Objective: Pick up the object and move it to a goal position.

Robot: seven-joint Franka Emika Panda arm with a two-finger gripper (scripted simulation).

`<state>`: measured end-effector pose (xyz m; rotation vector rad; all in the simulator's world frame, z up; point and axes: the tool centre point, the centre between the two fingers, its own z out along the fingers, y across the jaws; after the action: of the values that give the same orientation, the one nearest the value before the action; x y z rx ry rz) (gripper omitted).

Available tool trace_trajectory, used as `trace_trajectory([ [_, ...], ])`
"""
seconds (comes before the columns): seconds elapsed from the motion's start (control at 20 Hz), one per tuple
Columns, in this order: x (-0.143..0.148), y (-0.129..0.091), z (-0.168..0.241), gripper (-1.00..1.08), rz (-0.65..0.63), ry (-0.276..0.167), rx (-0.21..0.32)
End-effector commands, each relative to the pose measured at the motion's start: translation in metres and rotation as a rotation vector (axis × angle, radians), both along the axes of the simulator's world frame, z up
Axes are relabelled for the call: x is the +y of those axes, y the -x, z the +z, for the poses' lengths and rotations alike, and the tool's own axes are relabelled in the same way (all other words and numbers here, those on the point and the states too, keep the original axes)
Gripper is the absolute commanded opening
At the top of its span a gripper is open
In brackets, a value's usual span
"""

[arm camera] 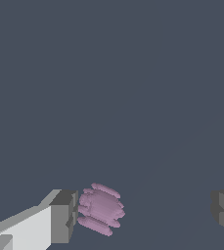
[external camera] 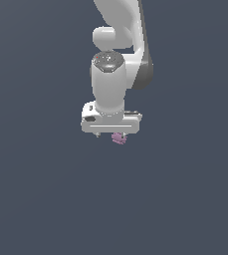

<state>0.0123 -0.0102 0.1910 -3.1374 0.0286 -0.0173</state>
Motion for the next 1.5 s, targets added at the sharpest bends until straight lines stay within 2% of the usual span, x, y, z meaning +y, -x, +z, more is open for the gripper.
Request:
trace_trajectory([
  [0.0,0.000,0.000,0.000,1.00,0.000,0.000,0.000],
  [0.45,0.005,0.008,-0.008,1.00,-0.024,-0.024,0.026],
  [0.8,0.005,0.008,-0.009,1.00,-0.015,-0.023,0.026],
  [1.15,0.007,0.013,-0.016,1.00,0.065,-0.018,0.025],
  [1.45,0.010,0.022,-0.028,1.00,0.192,-0.012,0.023],
])
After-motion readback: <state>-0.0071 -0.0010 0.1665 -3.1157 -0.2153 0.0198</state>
